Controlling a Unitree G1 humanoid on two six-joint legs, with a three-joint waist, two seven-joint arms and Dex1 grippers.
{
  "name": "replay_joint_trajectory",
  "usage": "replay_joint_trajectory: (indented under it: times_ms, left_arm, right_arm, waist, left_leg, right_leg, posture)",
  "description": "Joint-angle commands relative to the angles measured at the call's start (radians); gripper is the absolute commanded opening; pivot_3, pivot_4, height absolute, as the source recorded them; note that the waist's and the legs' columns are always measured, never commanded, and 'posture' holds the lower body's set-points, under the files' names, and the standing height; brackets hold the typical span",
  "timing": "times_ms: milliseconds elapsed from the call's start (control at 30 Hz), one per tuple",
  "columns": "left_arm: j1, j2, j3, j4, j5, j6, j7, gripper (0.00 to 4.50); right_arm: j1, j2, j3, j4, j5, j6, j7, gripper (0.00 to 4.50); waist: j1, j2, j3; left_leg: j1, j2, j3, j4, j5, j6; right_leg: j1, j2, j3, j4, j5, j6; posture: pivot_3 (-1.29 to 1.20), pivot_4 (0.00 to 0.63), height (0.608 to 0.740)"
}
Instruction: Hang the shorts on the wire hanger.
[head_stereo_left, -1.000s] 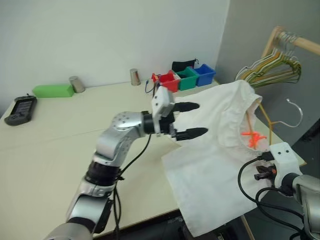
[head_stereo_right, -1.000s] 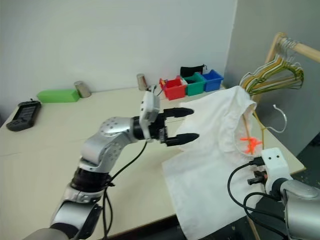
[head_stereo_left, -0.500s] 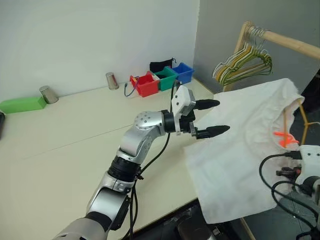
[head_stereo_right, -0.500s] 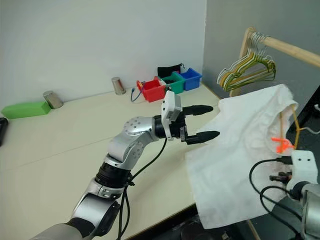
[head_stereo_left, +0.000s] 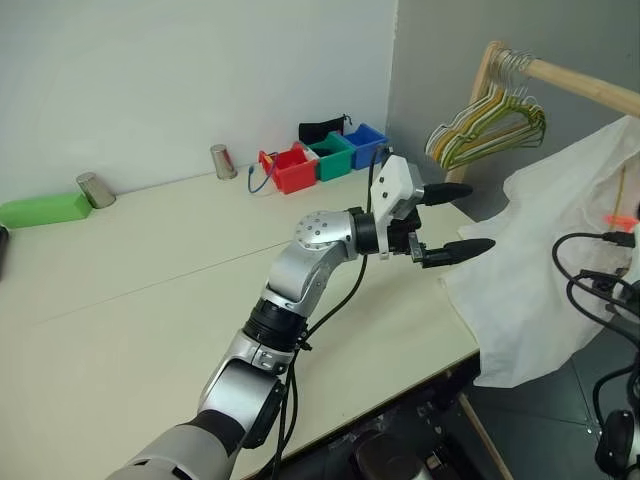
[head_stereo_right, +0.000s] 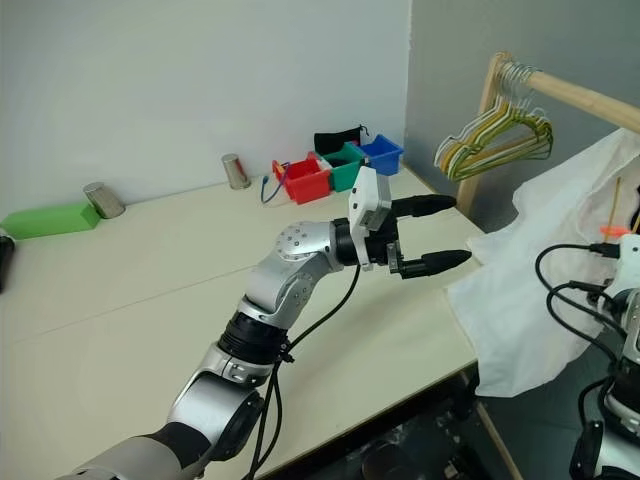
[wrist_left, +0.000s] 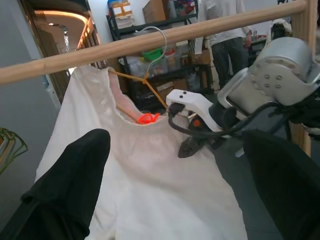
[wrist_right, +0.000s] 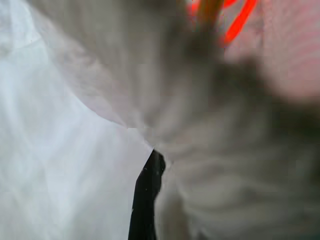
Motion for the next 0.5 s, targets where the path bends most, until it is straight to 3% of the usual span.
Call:
replay_joint_trajectory:
  times_ms: [33,500]
  left_arm:
    - [-0.029,-0.002,0.011,-0.014,0.007,-0.027,0.009,4.48]
    - [-0.051,0.001,0.016,0.003,0.016,-0.042,0.012,4.48]
  right_arm:
    - [-0.068,-0.038,-0.033,0.079,0.025,-0.001,-0.027,0.00]
    - [-0.283,-0.185,0.021,0.573,0.075,-0.271,-0.089,0.00]
  waist:
    - [0.002,0.000,0.000]
    - [0.005,0.001,0.000]
  left_leg:
    - [0.000,0.000,0.000,0.000,0.000,0.000]
    - [0.001,-0.001,0.001,0.000,0.000,0.000]
  right_leg:
    - [0.000,0.000,0.000,0.000,0.000,0.000]
    - [0.001,-0.001,0.001,0.000,0.000,0.000]
  posture:
    - [-0.43,0.000,0.740]
    - [-0.42,0.000,0.740]
